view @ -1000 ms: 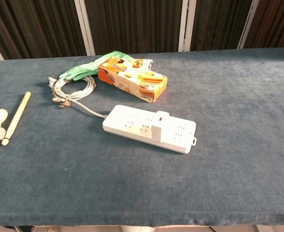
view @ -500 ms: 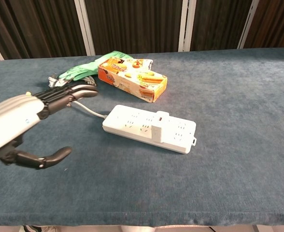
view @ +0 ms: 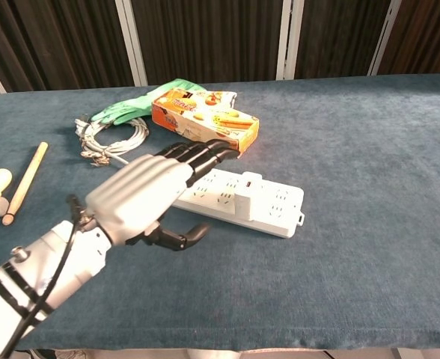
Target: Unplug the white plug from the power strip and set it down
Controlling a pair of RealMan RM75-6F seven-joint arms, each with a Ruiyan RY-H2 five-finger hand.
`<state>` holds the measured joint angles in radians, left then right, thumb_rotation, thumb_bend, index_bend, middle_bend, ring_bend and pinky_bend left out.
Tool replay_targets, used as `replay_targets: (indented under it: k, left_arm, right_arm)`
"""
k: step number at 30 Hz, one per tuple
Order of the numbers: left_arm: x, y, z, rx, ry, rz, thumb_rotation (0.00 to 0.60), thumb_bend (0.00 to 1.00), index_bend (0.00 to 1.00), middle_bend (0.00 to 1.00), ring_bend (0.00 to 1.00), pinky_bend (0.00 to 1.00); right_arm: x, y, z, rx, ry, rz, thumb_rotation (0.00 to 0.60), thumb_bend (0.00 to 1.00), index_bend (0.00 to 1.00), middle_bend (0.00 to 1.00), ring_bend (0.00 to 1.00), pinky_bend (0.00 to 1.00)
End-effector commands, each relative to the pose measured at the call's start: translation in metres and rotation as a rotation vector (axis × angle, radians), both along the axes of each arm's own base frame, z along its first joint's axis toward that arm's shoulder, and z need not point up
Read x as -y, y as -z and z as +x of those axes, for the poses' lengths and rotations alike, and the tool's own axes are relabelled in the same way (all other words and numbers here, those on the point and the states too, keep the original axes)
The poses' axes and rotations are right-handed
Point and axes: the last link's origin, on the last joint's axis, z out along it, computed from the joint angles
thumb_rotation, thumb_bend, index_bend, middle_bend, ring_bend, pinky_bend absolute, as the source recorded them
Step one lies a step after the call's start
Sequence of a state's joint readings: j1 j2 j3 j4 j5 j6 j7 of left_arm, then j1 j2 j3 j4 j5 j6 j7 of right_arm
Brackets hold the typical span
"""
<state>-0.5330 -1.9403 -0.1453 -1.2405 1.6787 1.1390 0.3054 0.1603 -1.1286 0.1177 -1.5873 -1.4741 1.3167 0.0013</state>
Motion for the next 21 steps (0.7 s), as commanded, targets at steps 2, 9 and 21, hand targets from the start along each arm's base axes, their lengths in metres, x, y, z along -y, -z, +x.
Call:
replay_targets:
  k: [2,9,21]
  left_arm:
    - [-0.011,0.014,0.009,-0.022,-0.020,0.005,0.576,0.37,0.00,0.00,0.00,0.08]
    - [-0.023,0.038,0.033,-0.043,-0.021,-0.024,0.595,0.37,0.00,0.00,0.00,0.08]
    - [-0.041,0.053,0.047,-0.086,-0.029,-0.047,0.600,0.37,0.00,0.00,0.00,0.08]
  right_arm:
    - [0.001,-0.001,-0.002,0.006,0.016,-0.002,0.600,0.19,0.00,0.00,0.00,0.00]
    - [-0.005,-0.015,-0.013,0.042,0.054,-0.039,0.600,0.19,0.00,0.00,0.00,0.00]
    - [-0.009,-0.029,-0.017,0.072,0.076,-0.051,0.600,0.19,0.00,0.00,0.00,0.00]
